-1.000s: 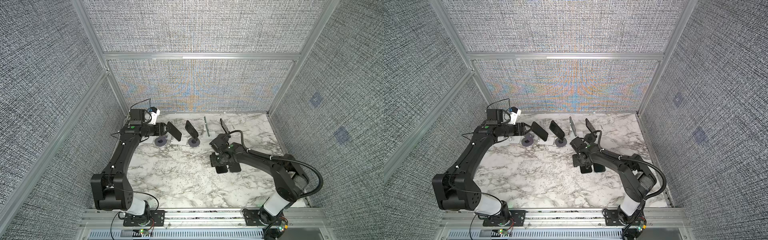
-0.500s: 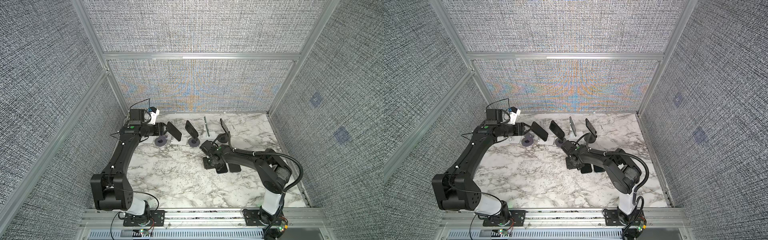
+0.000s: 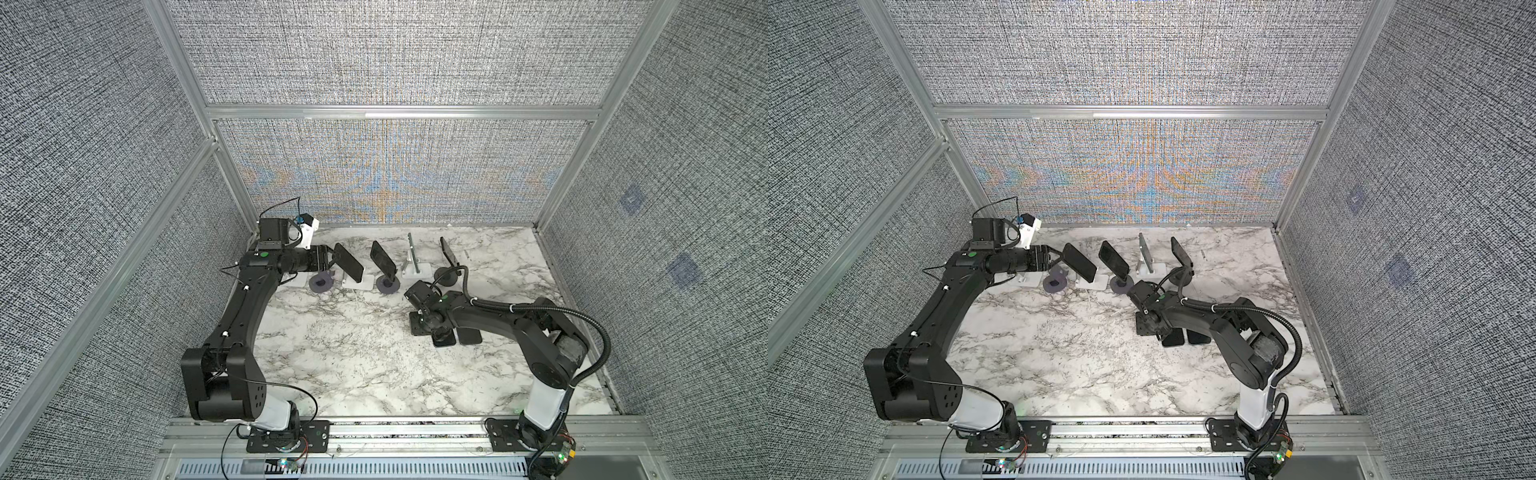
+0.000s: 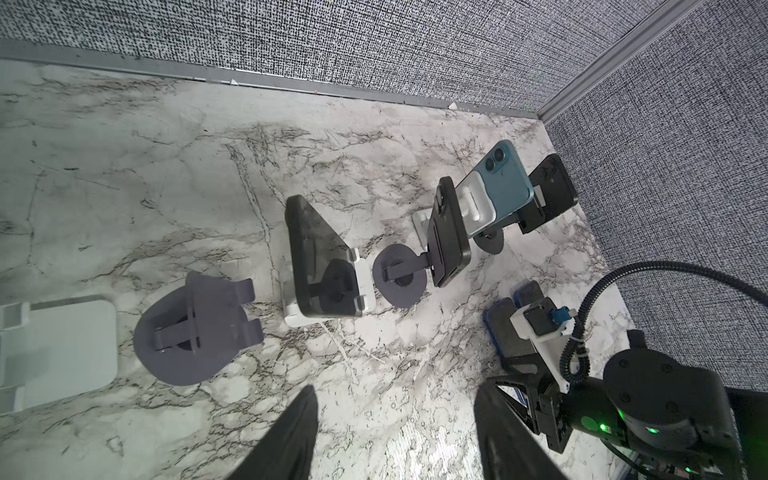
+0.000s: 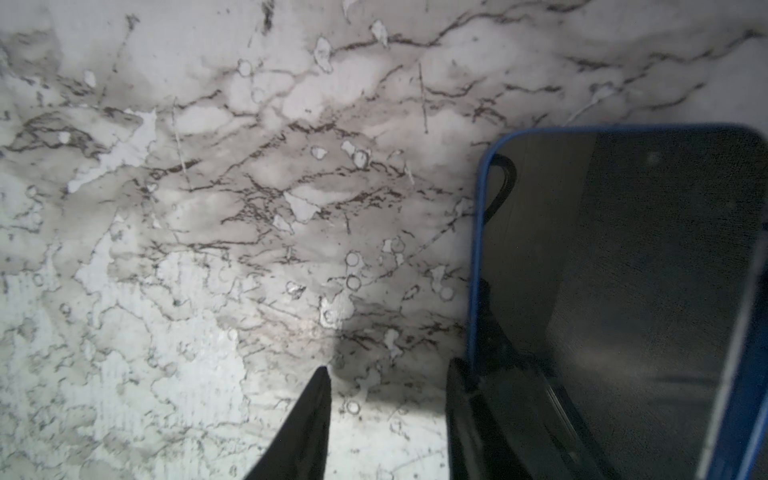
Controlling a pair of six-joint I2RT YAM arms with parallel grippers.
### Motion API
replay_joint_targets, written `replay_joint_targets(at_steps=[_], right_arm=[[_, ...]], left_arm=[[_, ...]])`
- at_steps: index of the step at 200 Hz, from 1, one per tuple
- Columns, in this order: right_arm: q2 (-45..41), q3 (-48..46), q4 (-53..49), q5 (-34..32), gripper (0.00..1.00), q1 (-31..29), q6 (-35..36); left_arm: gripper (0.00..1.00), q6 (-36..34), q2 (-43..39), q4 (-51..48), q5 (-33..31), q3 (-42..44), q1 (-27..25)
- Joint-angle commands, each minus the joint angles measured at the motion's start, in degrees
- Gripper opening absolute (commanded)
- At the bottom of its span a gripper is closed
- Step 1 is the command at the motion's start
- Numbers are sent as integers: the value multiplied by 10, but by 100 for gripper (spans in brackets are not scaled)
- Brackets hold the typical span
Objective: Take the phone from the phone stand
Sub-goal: 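Open the right gripper and lift it while the left gripper reaches the next stand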
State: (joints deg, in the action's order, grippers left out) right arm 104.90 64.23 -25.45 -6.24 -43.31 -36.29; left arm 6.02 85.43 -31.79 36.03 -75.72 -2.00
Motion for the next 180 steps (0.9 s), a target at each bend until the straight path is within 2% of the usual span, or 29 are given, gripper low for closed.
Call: replay_joint_targets(at_steps=[1, 67, 124, 160, 180], right_arm=[[-2, -15, -36, -25, 37, 7, -19], [-20, -21, -19, -16, 39, 12, -9], [-31, -2, -26, -6, 50, 12, 14], [-38, 2, -31, -1, 53, 12, 35], [-70, 1, -31, 15, 58, 16, 51]], left_arm=[[61, -7, -4, 10, 8, 0, 1], [61, -6, -4, 11, 11, 0, 1], [61, -6, -4, 11, 6, 0, 2], [62, 6, -1, 19, -7, 5, 2], [62, 40, -1, 58, 24, 19, 2]])
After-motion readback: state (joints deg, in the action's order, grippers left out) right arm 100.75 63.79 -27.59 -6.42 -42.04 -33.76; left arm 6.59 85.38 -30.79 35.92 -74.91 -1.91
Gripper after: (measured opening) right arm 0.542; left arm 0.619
